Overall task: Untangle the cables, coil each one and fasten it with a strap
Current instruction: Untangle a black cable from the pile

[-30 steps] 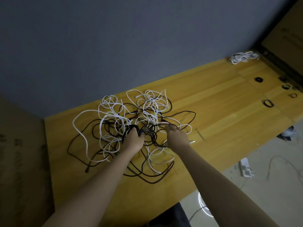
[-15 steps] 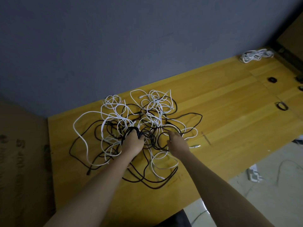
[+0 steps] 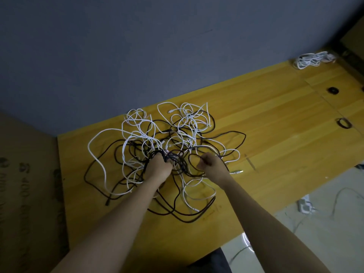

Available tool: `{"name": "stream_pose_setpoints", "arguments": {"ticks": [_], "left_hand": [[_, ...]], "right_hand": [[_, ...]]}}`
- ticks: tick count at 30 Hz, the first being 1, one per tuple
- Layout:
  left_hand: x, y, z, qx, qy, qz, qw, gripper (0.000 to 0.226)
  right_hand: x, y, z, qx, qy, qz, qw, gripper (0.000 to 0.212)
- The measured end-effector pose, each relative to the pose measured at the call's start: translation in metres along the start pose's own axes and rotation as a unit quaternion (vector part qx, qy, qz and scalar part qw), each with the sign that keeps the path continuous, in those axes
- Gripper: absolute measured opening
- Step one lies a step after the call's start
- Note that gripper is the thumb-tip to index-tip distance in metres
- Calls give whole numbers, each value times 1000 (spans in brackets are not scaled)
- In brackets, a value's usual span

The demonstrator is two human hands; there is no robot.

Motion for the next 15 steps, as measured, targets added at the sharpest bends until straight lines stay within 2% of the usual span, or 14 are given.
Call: {"name": "stream_pose_setpoints", "arguments": {"ticks": [2,5,7,10,12,15], "left_hand": [[6,5,4,11,-7,-6,1000,9],[15,15,3,15,-1,-10,1000,11],[23,20,-1,10,6,-20,1000,14],[30,19,-15,-9,16,-29,999,15],[31,16,-24,-20,10,-27,999,14],[34,12,-36,-43,-22,-20,999,17]], "right_hand": [[14,-15,22,40,143,0,989,30],[45,-28,56,71,344,-11,936,11],[72,-28,72,72,400,-66,911,8],[100,-24,88,47,287,-137,947,26],[108,-19,100,57,188,-156,968,27],[119,-12,116,88,42,-172,980,23]]}}
Point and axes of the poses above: each hand's wrist, its own y-axis towards the middle knuckle, its own x-axis out of the back of the hand, z = x × y, the point moved 10 cm from there along y, towards the middle knuckle, and after that the axes turned 4 degrees about -y, right-handed, at the moved point
